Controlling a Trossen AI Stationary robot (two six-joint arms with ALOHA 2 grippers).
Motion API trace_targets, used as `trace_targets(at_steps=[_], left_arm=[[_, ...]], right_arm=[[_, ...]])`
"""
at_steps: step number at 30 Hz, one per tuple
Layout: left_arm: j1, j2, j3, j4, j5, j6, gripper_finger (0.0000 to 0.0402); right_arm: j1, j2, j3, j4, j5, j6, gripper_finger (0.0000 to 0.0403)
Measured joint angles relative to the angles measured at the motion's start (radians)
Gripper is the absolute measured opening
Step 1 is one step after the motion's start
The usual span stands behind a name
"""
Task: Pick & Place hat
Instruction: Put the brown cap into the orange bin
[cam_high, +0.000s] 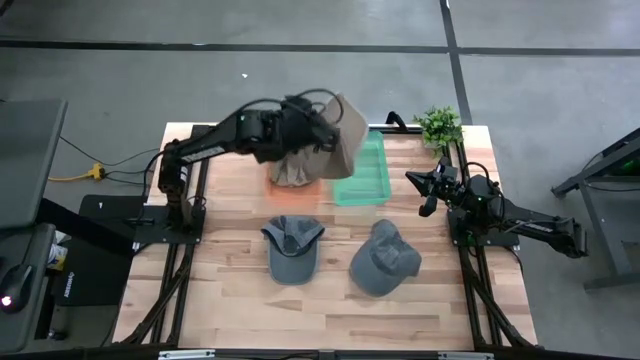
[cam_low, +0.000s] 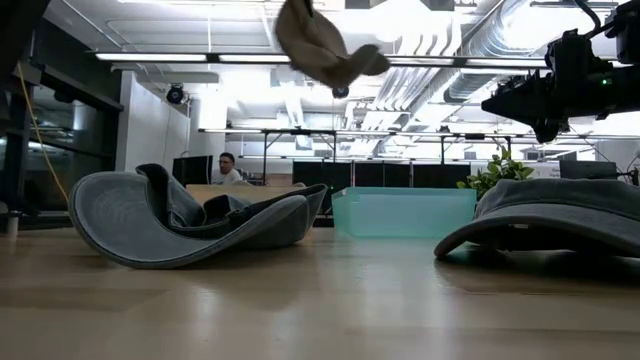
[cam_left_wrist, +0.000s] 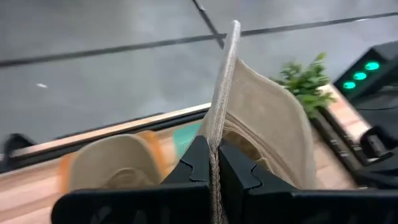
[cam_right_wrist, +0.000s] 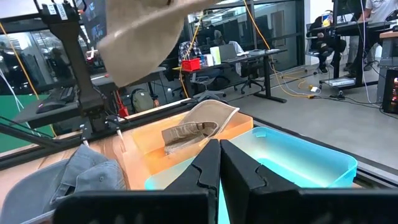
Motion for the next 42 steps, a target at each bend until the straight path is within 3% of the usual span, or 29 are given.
trace_targets(at_steps=[12,17,32,42], left_arm=[[0.106,0.002,0.000,0.192,0.211,0.045,0.0000],[0.104,0.002,0.000,0.305,0.313,0.068,0.0000],[0.084,0.043,-0.002,0.531,0.452,0.120,0.0000],[0.110,0.089,-0.035,0.701,0.611,0.166,0.0000]], right_arm=[[0.000,0.000,0.000,0.000,0.000,0.000,0.0005],[0.000,0.000,0.000,0.000,0.000,0.000,0.0005],[0.000,0.000,0.000,0.000,0.000,0.000,0.0004],[0.000,0.000,0.000,0.000,0.000,0.000,0.0005]])
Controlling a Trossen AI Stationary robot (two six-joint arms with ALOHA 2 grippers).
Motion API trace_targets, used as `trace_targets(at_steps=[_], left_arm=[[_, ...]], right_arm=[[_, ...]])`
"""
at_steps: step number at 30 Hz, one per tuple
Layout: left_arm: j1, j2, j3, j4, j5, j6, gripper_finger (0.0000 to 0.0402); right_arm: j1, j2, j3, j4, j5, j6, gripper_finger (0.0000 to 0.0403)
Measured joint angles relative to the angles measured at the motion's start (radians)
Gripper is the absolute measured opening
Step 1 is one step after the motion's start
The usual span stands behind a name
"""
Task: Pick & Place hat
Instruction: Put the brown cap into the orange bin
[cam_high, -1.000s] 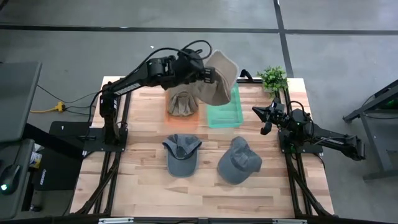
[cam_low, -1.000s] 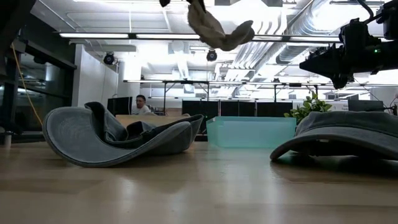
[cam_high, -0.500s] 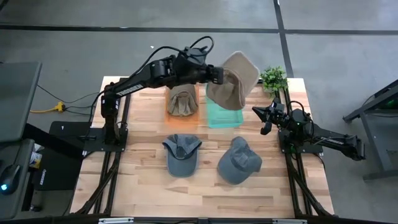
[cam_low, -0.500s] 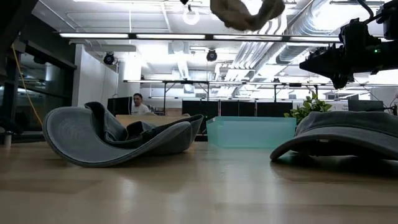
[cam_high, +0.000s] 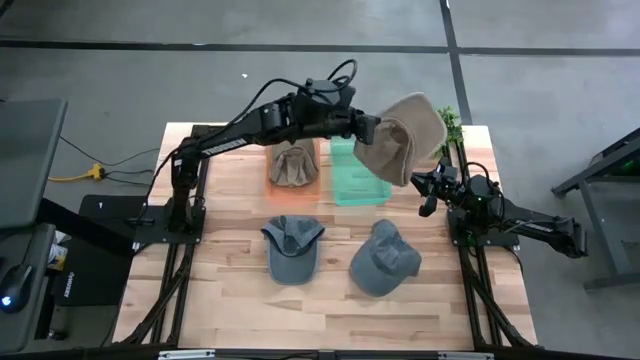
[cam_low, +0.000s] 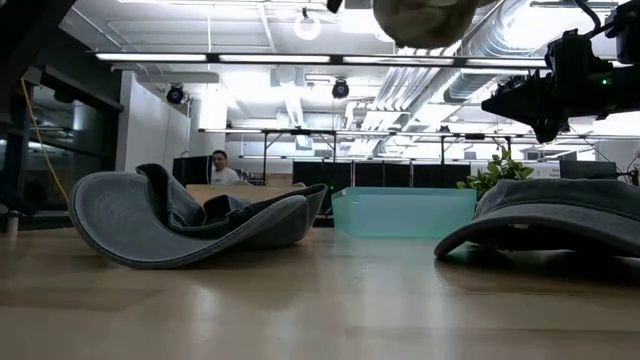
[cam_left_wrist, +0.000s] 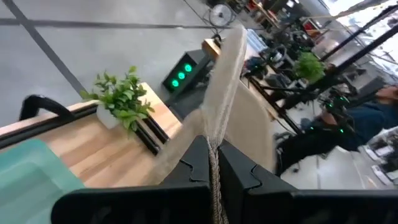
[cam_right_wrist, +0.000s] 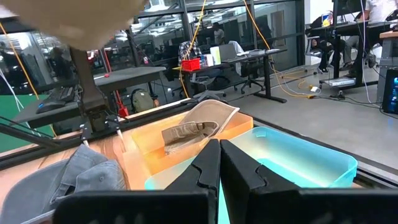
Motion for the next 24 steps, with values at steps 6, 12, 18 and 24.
trace_targets(at_steps=[6,12,18,24], left_arm=[[0.052,-0.039,-0.094,0.093,0.093,0.013,0.0000],[0.105,-0.168,-0.351,0.255,0.155,0.005,0.0000],[0.152,-0.370,-0.688,0.412,0.153,-0.028,0.0000],[0.194,-0.529,-0.912,0.426,0.076,-0.073,0.0000]], right_arm=[[0.000,0.000,0.000,0.000,0.000,0.000,0.0005],[0.000,0.000,0.000,0.000,0.000,0.000,0.0004],[0.000,0.000,0.000,0.000,0.000,0.000,0.0004],[0.000,0.000,0.000,0.000,0.000,0.000,0.0005]])
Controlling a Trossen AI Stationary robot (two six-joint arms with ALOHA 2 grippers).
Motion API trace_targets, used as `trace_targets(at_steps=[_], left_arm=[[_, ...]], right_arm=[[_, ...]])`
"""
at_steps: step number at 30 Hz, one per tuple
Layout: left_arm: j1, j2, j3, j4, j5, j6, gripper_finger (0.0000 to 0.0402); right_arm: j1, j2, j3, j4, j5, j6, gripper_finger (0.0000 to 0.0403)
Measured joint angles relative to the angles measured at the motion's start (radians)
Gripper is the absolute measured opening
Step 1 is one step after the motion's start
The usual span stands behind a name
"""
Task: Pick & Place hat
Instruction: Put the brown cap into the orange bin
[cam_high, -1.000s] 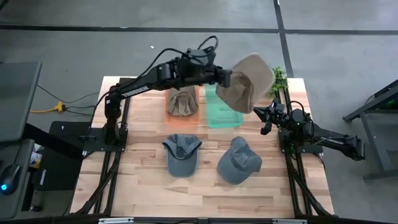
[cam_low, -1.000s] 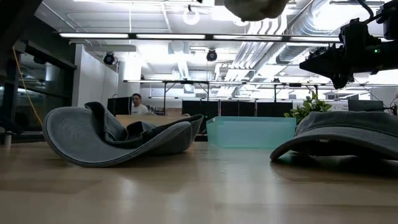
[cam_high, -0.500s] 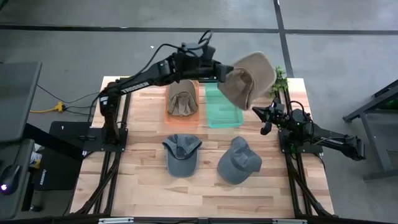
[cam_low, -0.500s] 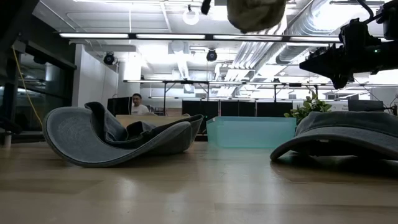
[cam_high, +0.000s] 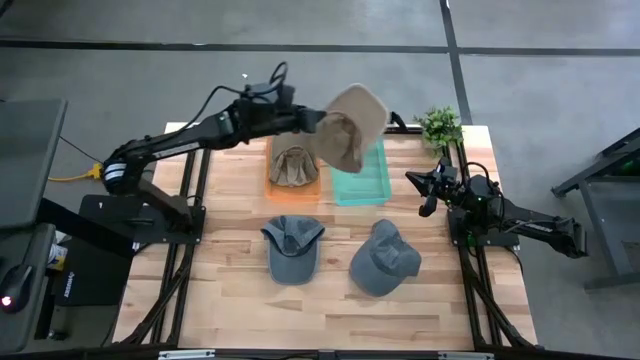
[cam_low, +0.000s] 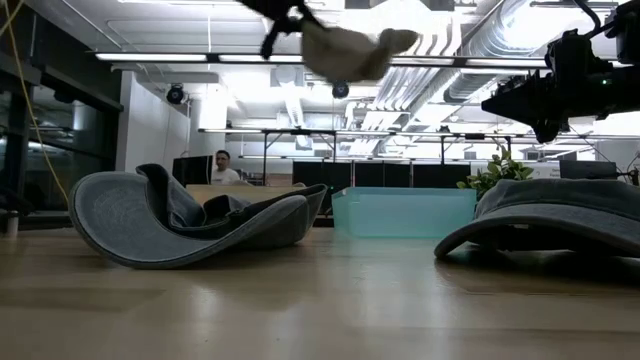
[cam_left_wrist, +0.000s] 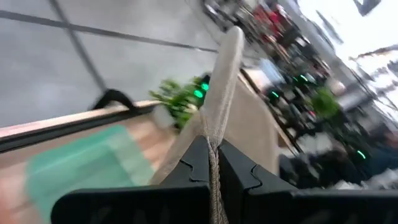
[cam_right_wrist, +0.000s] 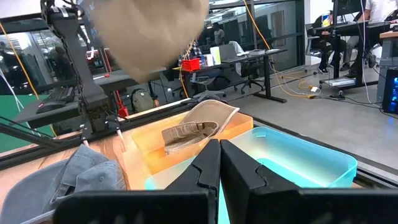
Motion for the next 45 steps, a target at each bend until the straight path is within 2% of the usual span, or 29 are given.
trace_targets(at_steps=[7,13,26,31,45], left_arm=[[0.042,-0.126,-0.160,0.029,-0.097,-0.084,0.0000],[0.070,-0.216,-0.265,0.029,-0.210,-0.222,0.0000],[0.103,-0.406,-0.461,0.023,-0.346,-0.403,0.0000],[0.103,-0.438,-0.498,0.022,-0.361,-0.439,0.0000],[0.103,-0.442,-0.584,0.045,-0.291,-0.556,0.0000]], right_arm=[[0.000,0.000,0.000,0.000,0.000,0.000,0.0005],[0.000,0.000,0.000,0.000,0.000,0.000,0.0005],[0.000,0.000,0.000,0.000,0.000,0.000,0.0005],[0.000,0.000,0.000,0.000,0.000,0.000,0.0005],[0.000,0.000,0.000,0.000,0.000,0.000,0.0005]])
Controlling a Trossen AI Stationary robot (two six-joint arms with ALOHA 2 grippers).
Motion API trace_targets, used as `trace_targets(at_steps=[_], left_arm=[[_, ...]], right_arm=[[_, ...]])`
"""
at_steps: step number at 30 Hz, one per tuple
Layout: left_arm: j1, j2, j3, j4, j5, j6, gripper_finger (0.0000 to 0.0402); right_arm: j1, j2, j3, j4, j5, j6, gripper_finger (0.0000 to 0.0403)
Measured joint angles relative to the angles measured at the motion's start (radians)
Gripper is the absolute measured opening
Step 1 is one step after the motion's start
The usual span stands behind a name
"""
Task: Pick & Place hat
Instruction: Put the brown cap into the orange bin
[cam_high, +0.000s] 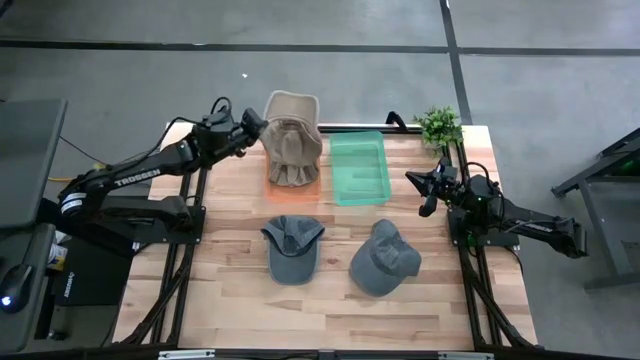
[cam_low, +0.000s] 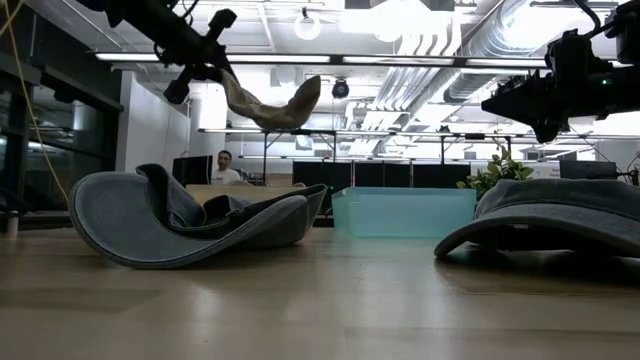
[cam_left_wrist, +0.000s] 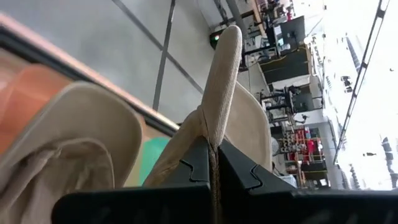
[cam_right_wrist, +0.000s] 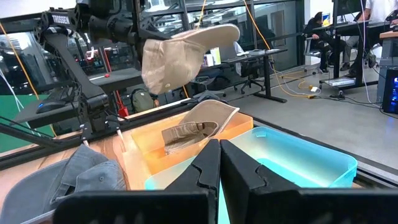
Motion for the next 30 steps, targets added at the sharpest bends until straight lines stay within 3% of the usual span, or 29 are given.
trace_targets(at_steps=[15,30], left_arm=[[-0.002,-0.078,-0.141,-0.004,0.046,-0.234,0.0000],[-0.040,-0.085,-0.236,0.000,-0.043,-0.236,0.0000]], right_arm=[[0.000,0.000,0.000,0.000,0.000,0.000,0.0005],[0.000,0.000,0.000,0.000,0.000,0.000,0.0005]])
